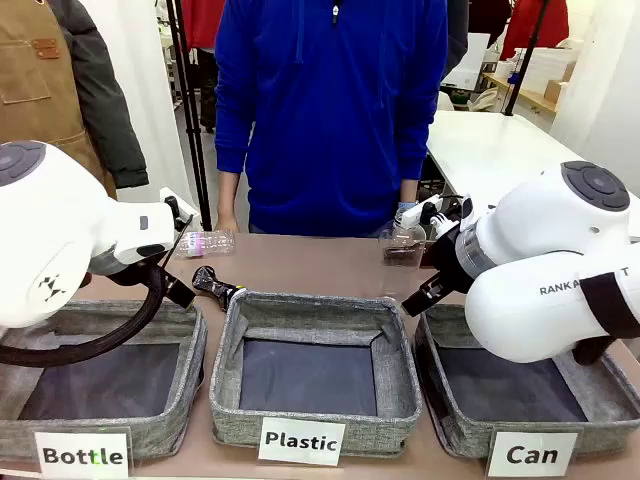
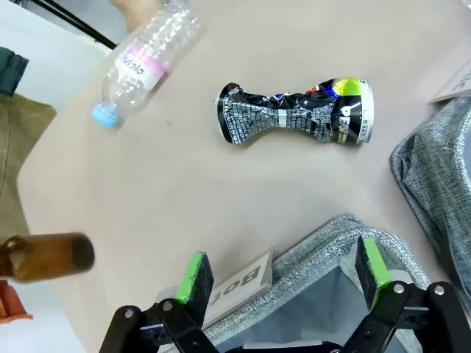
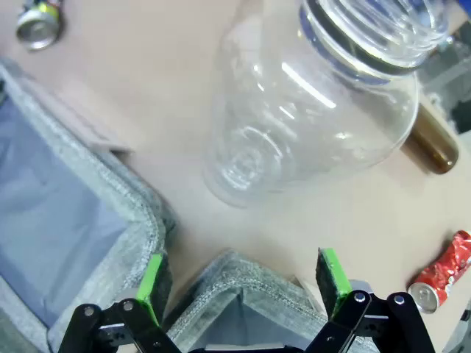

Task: Sort the can waste into the basket.
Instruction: Pick up the can waste from the table and place it in the right Fabric basket.

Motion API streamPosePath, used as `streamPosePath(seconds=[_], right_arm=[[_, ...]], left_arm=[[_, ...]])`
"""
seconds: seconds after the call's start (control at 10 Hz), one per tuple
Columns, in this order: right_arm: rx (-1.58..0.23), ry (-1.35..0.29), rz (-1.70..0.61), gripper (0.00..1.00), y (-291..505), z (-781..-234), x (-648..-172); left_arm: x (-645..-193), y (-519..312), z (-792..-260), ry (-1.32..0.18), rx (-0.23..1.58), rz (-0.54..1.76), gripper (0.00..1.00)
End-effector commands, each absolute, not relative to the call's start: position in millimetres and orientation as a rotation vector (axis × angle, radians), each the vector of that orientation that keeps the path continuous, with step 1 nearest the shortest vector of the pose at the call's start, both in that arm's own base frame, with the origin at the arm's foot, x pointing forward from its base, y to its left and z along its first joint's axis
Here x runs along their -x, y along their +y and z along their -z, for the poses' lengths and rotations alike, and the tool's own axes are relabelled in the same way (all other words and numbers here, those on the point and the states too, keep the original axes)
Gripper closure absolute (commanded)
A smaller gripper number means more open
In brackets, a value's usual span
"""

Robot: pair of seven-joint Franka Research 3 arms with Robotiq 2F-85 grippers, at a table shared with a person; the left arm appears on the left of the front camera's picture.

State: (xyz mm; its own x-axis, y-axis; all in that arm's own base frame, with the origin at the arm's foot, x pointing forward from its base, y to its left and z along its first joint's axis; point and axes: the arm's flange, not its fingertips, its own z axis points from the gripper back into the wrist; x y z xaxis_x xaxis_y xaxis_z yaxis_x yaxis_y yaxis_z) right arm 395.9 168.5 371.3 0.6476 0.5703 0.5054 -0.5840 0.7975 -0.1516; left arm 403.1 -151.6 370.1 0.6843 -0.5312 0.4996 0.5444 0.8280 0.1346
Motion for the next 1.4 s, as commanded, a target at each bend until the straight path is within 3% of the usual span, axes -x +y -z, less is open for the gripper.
streamPosePath(seconds=[0.0, 1.3], right_arm=[[-0.026, -0.566, -0.656, 0.0, 168.5, -371.3, -395.9], [-0.025, -0.566, -0.657, 0.0, 168.5, -371.3, -395.9]], left_arm=[[-403.1, -151.6, -370.2, -0.552, 0.025, 0.603, 0.0], [-403.1, -151.6, -370.1, -0.552, 0.026, 0.602, 0.0]])
